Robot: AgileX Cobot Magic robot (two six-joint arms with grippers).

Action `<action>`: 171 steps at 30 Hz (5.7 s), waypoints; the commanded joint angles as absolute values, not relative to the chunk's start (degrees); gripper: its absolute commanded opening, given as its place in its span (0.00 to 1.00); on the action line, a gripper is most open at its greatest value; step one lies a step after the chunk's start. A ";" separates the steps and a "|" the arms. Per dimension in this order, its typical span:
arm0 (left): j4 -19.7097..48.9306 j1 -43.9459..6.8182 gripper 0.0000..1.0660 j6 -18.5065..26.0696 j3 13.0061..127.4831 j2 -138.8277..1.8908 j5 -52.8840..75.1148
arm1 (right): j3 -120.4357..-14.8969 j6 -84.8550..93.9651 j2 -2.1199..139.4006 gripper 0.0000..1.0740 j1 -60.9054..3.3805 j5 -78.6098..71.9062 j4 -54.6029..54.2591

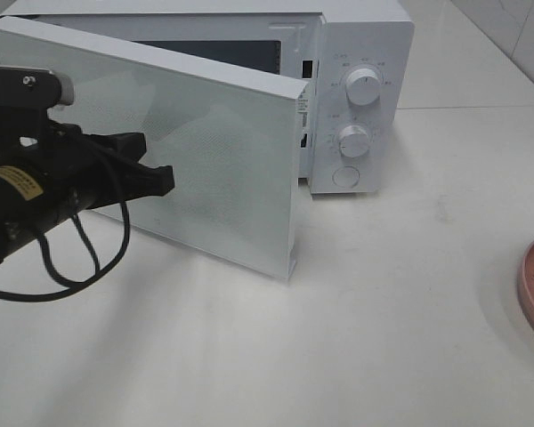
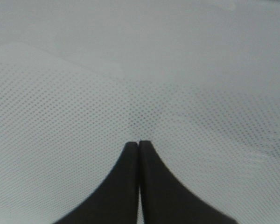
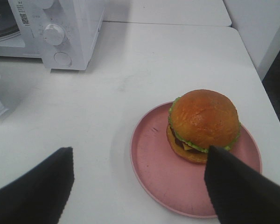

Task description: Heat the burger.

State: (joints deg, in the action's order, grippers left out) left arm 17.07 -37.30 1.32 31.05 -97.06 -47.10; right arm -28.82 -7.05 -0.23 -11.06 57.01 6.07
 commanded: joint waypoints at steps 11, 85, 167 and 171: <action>28.30 -42.63 0.00 8.02 42.34 -103.59 -44.86 | -28.71 -6.99 -2.06 0.70 -10.66 57.18 6.30; 28.53 -42.51 0.94 22.75 52.77 -94.94 27.96 | -28.71 -7.05 -2.06 0.70 -10.66 57.18 6.30; 6.07 3.04 0.94 2.12 29.56 1.38 61.54 | -28.71 -7.05 -2.06 0.70 -10.66 57.18 6.30; 6.07 3.04 0.94 2.12 29.56 1.55 61.54 | -28.71 -7.05 -2.01 0.70 -10.66 57.18 6.30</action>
State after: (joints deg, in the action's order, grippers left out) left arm 5.79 2.98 2.12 29.79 0.23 61.71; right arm -28.82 -7.05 -0.23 -11.06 57.01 6.07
